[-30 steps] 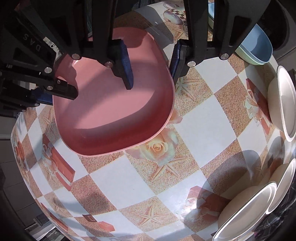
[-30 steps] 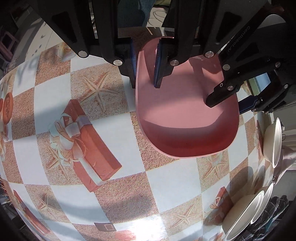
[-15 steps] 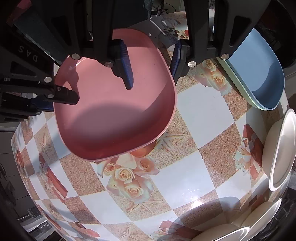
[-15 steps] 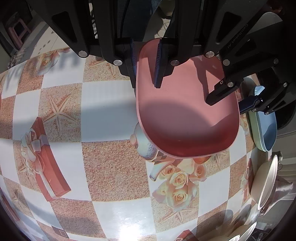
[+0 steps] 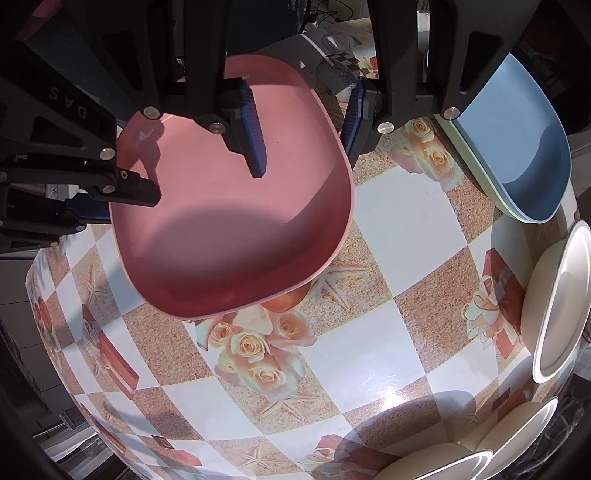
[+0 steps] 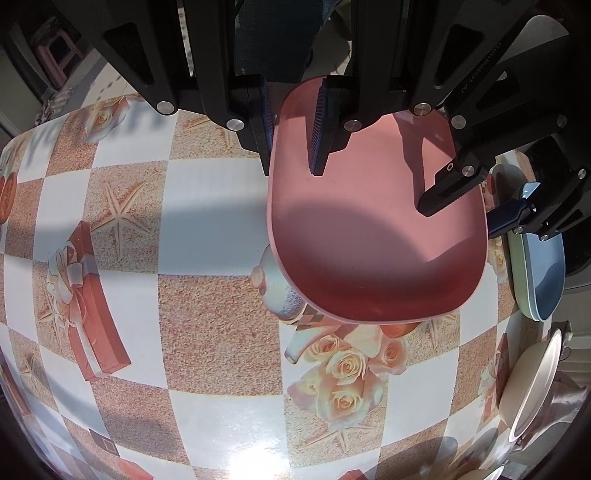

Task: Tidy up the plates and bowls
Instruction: 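Lift the pink plate with both grippers and carry it toward the blue plate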

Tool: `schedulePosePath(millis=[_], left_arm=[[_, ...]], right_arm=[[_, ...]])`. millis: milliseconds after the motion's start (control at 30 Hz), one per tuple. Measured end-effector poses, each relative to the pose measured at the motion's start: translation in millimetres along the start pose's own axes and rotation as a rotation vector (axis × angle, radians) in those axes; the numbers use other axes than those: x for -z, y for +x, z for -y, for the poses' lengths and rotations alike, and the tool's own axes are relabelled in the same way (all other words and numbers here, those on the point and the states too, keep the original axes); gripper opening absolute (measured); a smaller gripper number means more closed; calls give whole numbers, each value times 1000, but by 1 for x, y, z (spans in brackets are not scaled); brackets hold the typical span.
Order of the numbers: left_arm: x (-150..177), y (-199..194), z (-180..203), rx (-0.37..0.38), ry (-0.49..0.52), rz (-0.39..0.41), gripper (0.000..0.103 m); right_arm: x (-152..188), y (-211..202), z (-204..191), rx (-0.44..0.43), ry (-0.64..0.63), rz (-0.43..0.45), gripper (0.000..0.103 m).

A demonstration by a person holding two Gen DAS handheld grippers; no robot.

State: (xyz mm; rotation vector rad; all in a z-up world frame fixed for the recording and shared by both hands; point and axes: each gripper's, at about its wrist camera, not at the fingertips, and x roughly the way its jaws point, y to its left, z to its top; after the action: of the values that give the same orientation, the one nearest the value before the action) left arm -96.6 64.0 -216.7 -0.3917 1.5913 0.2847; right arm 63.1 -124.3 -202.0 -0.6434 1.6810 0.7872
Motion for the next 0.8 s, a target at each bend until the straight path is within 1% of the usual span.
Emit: schedulePosePath(millis=[267, 433, 500, 600, 800], left_arm=[[3, -1, 0, 2, 1, -2, 43], [10, -5, -7, 55, -45, -26, 43], [15, -10, -11, 52, -54, -15, 43], [20, -20, -18, 49, -73, 3, 43], [27, -48, -38, 43, -123, 71, 43]], right_arm=[[0, 2, 0, -7, -3, -5, 20], [3, -2, 1, -34, 29, -35, 20], [7, -2, -3, -51, 29, -46, 20], [7, -7, -13, -51, 5, -48, 20], [-7, -33, -36, -46, -48, 2, 20]])
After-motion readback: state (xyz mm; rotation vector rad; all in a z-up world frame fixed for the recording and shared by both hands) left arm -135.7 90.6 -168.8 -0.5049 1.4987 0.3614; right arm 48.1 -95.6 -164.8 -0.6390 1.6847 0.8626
